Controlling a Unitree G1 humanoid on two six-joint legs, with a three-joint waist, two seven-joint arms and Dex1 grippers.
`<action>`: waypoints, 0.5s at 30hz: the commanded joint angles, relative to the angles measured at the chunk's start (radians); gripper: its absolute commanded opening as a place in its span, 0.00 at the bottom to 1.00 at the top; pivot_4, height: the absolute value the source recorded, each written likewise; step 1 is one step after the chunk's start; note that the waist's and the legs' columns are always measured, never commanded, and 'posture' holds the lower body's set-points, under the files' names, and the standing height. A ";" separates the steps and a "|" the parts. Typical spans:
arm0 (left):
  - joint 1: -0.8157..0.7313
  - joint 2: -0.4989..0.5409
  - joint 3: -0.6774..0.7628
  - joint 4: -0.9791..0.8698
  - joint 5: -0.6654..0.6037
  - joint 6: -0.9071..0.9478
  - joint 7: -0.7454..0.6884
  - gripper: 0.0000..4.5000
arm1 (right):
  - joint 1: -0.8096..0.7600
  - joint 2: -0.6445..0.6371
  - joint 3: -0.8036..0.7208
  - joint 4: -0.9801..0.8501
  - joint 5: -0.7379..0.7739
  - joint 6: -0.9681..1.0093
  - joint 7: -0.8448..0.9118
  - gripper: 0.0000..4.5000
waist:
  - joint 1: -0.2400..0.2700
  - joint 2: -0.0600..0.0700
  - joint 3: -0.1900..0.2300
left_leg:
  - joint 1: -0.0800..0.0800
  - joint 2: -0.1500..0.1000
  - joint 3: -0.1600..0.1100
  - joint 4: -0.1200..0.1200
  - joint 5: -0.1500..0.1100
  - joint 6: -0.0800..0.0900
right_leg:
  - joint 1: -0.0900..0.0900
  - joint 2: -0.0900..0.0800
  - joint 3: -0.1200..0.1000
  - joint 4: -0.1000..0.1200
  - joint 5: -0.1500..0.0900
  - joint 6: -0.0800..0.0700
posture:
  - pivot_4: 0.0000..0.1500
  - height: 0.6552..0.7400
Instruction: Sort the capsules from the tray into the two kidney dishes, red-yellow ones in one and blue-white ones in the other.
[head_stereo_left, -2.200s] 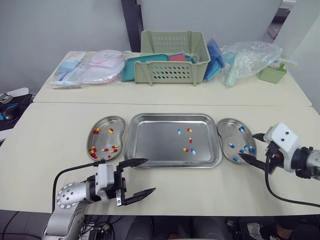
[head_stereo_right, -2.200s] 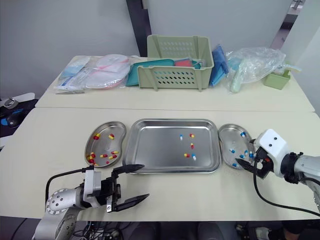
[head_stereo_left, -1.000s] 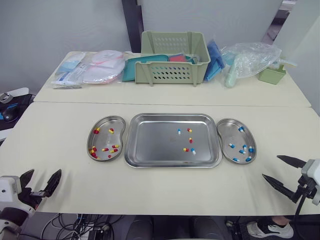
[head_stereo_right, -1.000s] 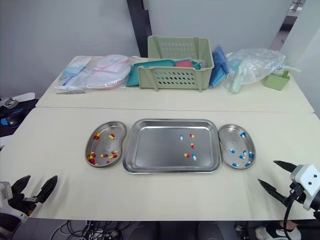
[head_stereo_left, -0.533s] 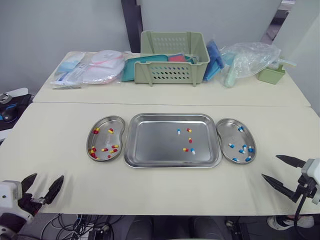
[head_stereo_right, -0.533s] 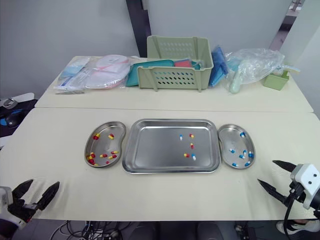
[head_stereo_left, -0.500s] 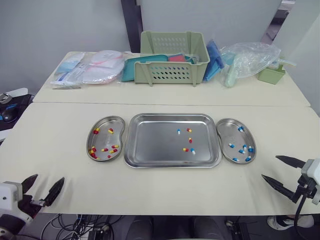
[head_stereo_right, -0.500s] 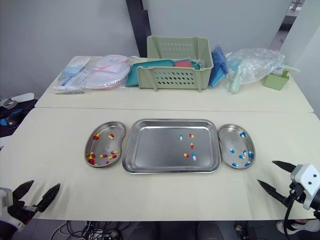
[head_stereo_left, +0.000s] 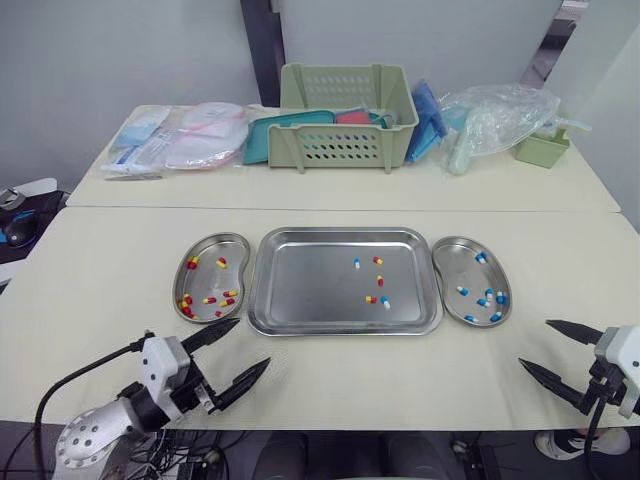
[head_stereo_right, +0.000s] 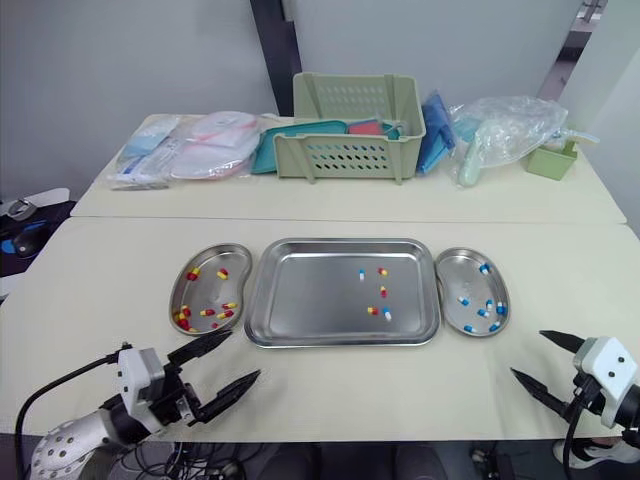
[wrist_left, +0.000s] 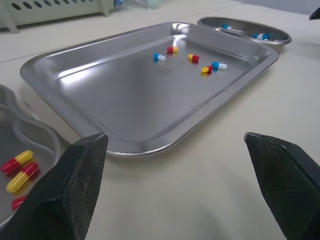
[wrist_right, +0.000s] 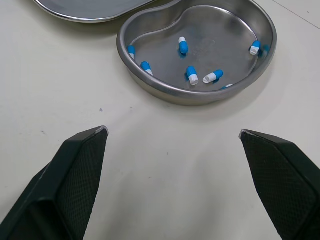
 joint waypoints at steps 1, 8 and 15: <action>-0.007 -0.010 -0.023 -0.011 -0.010 -0.008 -0.004 1.00 | 0.021 0.004 -0.034 -0.042 0.020 -0.016 -0.007 0.99 | 0.000 0.000 0.000 | 0.000 0.000 0.000 0.000 0.000 0.000 | 0.000 0.000 0.000 0.000 0.000 0.000 | 1.00 1.00; -0.051 -0.037 -0.066 0.040 0.006 -0.029 -0.008 1.00 | 0.021 -0.081 -0.057 -0.186 0.083 0.069 0.047 0.99 | 0.000 0.002 -0.001 | 0.000 0.000 0.000 0.000 0.000 0.000 | 0.000 0.000 0.000 0.000 0.000 0.000 | 1.00 1.00; -0.077 -0.037 -0.082 0.056 0.010 -0.034 -0.003 1.00 | -0.253 -0.136 0.172 -0.409 0.158 0.344 -0.114 0.99 | -0.001 0.002 -0.001 | 0.000 0.000 -0.001 0.000 0.000 0.000 | 0.000 0.000 0.000 0.000 0.000 0.000 | 1.00 1.00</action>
